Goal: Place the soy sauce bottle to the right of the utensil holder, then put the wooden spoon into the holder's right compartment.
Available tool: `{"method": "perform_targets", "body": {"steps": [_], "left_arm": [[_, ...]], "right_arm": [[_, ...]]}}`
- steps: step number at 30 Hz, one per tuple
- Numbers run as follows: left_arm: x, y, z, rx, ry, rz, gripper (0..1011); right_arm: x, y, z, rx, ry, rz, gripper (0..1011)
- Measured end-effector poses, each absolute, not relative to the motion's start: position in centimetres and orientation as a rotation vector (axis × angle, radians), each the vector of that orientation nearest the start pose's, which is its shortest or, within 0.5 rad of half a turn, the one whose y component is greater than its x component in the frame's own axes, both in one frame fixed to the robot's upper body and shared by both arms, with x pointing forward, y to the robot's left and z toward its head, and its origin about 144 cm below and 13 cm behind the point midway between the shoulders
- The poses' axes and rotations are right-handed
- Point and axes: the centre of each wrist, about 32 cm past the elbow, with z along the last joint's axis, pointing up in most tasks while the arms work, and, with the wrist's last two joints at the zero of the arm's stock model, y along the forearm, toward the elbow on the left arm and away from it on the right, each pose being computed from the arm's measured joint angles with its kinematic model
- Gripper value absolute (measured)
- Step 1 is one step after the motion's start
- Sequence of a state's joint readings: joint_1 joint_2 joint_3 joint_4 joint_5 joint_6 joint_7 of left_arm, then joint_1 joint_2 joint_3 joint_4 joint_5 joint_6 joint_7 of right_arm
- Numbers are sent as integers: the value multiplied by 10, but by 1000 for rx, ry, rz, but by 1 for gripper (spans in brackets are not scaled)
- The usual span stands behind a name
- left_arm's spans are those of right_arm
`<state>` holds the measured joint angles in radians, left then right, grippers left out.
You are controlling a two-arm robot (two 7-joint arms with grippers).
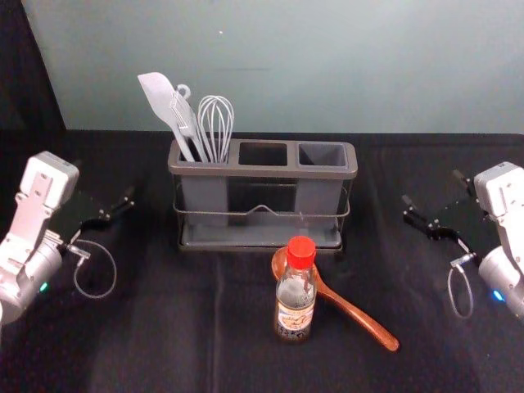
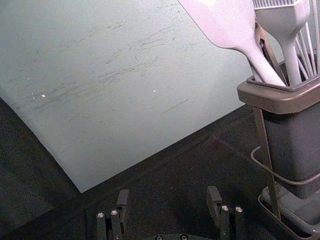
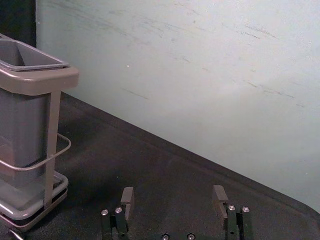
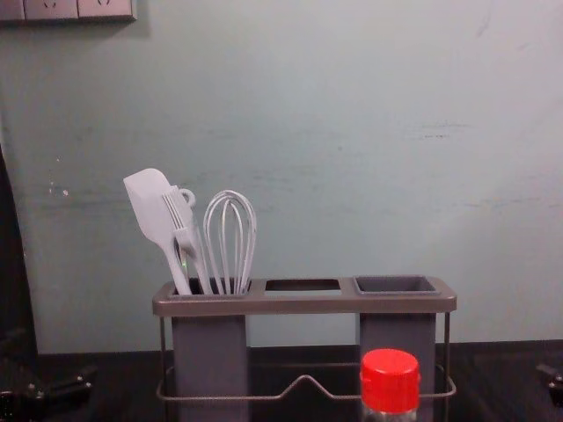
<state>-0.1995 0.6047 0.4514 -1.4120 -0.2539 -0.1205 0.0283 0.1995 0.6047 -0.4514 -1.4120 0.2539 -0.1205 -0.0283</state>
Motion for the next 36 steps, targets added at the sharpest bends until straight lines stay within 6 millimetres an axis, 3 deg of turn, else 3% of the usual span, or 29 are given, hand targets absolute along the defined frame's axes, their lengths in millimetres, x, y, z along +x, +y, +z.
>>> {"method": "perform_targets", "body": {"steps": [36], "left_arm": [[489,310,1140,304,-285,1248,1000]], "right_arm": [[489,-310,1140,-304,-285,-1248,1004]]}}
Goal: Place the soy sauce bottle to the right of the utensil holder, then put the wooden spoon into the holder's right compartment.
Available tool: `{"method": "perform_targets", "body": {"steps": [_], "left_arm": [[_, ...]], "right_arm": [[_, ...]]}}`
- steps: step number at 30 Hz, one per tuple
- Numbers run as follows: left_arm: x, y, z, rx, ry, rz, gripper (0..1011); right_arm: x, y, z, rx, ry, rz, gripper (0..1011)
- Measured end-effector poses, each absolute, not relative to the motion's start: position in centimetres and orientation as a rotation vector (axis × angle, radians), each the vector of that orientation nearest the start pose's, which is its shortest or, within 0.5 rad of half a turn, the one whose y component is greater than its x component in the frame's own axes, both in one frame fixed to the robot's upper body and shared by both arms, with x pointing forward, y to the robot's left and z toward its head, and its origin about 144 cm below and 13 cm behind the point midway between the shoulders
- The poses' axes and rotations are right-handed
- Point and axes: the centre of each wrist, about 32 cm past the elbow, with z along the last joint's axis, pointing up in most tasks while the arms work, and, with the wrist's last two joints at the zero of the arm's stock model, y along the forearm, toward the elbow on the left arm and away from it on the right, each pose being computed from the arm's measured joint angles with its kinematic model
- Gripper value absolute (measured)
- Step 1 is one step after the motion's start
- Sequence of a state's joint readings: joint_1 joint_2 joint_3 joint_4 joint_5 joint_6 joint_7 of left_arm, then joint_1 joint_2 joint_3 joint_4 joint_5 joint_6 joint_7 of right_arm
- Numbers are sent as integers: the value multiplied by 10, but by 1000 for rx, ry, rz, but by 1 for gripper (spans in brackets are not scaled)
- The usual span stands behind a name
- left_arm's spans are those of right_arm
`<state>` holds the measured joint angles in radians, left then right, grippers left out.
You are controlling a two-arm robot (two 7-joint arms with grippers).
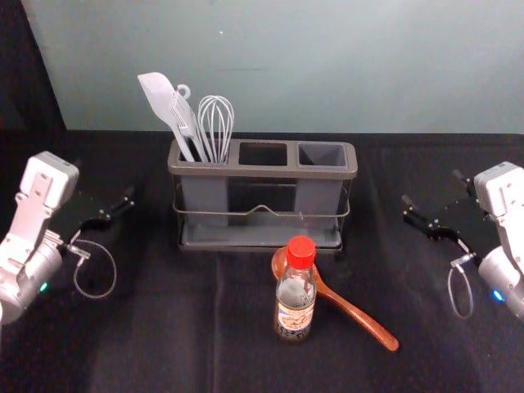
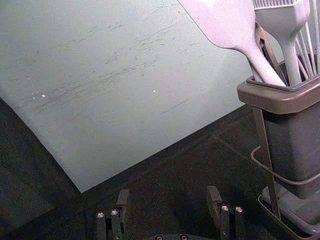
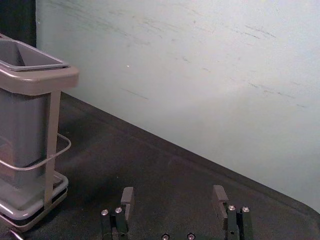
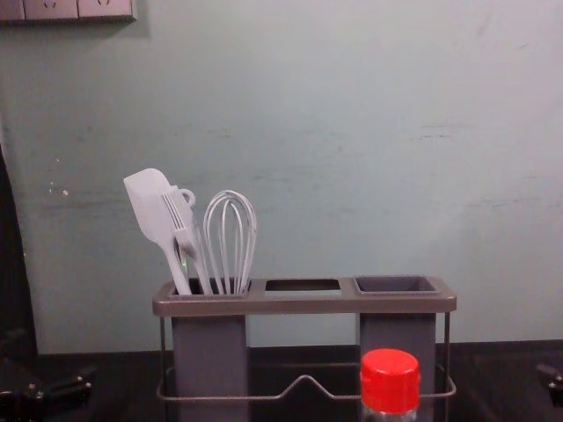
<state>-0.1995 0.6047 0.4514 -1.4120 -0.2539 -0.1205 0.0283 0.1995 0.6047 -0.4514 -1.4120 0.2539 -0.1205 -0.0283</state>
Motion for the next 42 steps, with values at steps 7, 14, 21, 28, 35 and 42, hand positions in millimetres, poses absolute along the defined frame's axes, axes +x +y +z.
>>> {"method": "perform_targets", "body": {"steps": [7,14,21,28,35,42], "left_arm": [[489,310,1140,304,-285,1248,1000],[489,310,1140,304,-285,1248,1000],[489,310,1140,304,-285,1248,1000],[489,310,1140,304,-285,1248,1000],[489,310,1140,304,-285,1248,1000],[489,310,1140,305,-285,1248,1000]], "right_arm": [[482,-308,1142,-315,-296,-1237,1004],[455,-305,1148,-316,-300,-1214,1004],[424,-299,1150,-287,-297,-1176,1004],[391,-290,1151,-210,-279,-1142,1004],[363,-278,1156,-143,-250,-1089,1004],[344,-264,1160,-91,-199,-1011,1004]]}}
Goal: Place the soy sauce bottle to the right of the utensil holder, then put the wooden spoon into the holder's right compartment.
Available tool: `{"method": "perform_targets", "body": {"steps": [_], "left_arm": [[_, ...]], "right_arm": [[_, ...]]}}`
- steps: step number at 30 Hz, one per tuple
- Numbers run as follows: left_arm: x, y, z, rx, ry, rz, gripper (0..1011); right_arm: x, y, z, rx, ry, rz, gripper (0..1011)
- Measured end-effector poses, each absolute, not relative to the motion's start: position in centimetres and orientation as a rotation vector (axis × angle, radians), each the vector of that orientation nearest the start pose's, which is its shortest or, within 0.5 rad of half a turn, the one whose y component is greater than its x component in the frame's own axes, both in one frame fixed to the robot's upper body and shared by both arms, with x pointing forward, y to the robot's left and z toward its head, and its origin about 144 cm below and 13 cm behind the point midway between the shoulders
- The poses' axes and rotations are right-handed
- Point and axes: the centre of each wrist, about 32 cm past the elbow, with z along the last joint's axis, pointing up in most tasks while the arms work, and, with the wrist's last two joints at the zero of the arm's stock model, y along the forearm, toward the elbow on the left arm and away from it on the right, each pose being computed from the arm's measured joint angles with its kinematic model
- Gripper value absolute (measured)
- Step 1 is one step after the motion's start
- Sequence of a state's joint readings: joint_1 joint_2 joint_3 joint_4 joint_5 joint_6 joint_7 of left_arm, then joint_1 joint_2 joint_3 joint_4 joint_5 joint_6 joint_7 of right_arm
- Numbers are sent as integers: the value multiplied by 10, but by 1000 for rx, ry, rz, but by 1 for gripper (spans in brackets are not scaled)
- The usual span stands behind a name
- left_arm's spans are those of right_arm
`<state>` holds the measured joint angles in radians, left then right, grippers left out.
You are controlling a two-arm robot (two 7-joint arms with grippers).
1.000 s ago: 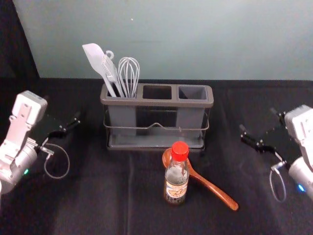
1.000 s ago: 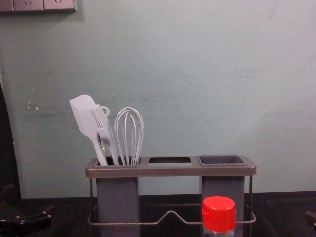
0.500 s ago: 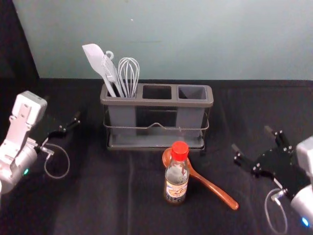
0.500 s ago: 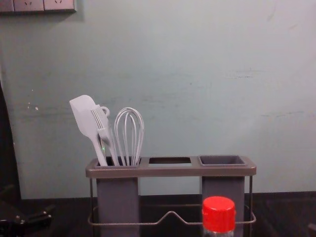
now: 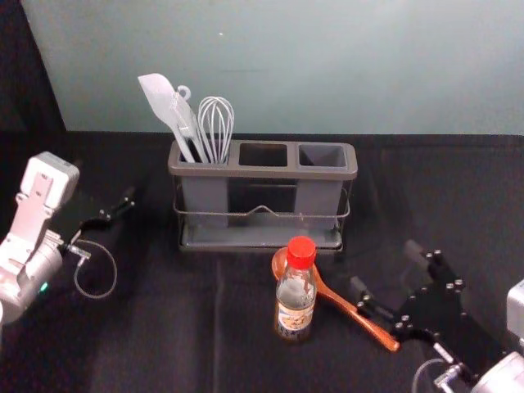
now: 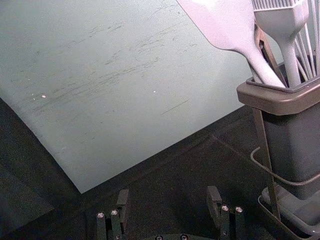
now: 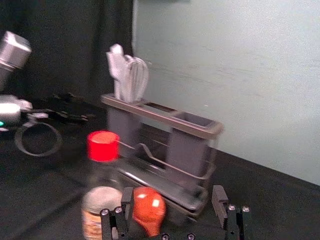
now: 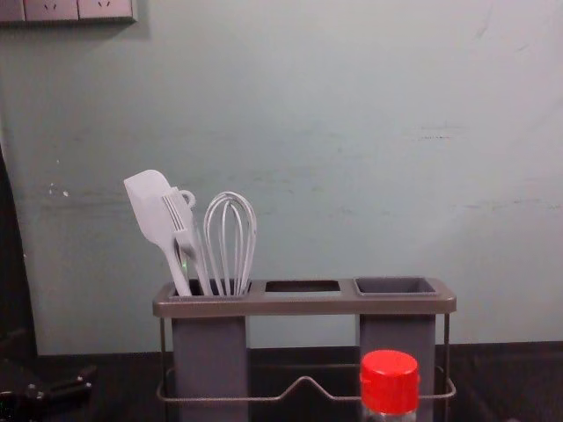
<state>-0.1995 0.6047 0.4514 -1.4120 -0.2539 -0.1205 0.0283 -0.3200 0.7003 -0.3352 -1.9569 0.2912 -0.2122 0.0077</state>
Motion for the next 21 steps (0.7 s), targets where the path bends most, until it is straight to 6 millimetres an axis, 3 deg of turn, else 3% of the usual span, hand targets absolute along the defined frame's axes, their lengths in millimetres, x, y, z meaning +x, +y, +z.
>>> {"method": "perform_targets", "body": {"steps": [8,21], "left_arm": [[489,310,1140,305,-285,1248,1000],[489,310,1140,305,-285,1248,1000]], "right_arm": [[336,-244,1165,-23,-156,-907,1004],[362,-217,1163,12,-129,-845,1004]]}}
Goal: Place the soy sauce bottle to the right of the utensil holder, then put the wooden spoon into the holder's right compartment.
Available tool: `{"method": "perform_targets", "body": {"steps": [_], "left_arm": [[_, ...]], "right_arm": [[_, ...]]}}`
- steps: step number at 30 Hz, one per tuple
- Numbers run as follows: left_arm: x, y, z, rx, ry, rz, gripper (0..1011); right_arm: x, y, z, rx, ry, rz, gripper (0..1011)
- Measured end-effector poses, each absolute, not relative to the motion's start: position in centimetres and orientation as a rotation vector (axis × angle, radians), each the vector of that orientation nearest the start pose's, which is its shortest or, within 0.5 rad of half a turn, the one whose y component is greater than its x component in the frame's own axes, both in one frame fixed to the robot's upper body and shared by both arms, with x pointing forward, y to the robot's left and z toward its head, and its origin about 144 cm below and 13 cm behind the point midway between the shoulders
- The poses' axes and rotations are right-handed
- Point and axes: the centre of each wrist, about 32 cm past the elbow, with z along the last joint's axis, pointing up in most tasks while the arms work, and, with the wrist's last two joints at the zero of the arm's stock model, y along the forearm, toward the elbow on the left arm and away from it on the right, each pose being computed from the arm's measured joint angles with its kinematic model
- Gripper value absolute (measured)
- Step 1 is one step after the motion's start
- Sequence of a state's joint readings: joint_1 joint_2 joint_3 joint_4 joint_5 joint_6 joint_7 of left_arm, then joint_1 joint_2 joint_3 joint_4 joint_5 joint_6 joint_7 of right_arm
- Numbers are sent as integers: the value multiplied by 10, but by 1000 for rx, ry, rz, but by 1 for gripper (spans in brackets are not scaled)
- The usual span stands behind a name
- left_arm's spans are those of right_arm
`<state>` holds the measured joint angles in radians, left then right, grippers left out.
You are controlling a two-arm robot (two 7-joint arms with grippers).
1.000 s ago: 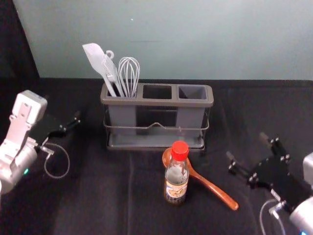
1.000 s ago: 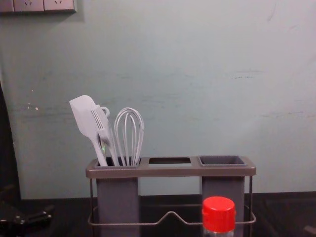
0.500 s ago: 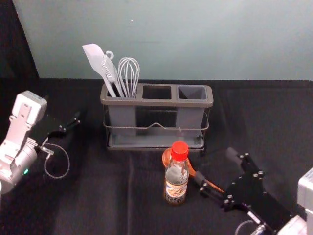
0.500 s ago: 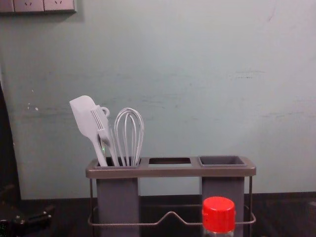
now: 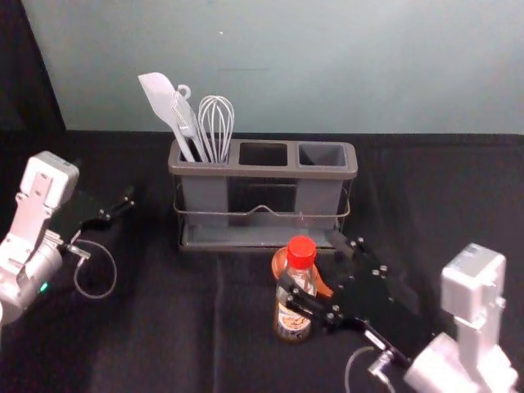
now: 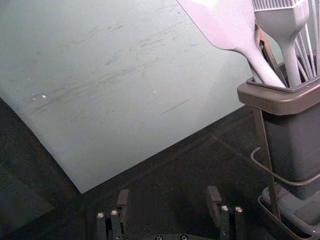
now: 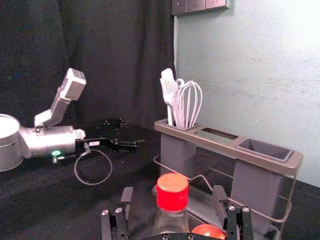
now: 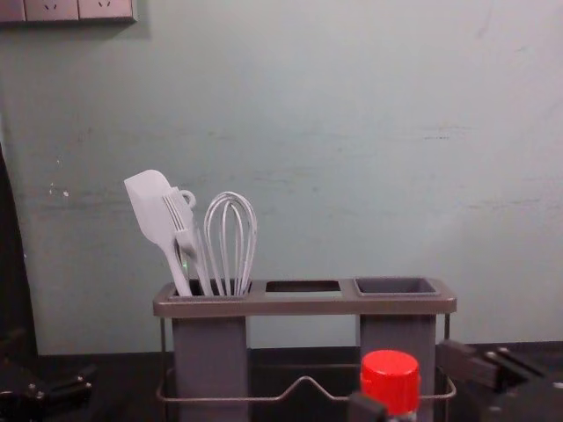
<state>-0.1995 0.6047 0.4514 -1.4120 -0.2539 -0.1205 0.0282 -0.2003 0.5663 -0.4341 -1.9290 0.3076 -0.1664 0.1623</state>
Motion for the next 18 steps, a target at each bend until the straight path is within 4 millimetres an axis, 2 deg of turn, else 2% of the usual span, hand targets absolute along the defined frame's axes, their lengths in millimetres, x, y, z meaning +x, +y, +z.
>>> {"method": "perform_targets", "body": {"steps": [6,12,18], "left_arm": [[489,310,1140,304,-285,1248,1000],[489,310,1140,304,-285,1248,1000],[489,310,1140,304,-285,1248,1000]], "right_arm": [[382,-206,1160,13,-117,-842,1004],[389,-200,1158,14,-116,-832,1004],[390,-198,1157,15,-111,-833,909]]}}
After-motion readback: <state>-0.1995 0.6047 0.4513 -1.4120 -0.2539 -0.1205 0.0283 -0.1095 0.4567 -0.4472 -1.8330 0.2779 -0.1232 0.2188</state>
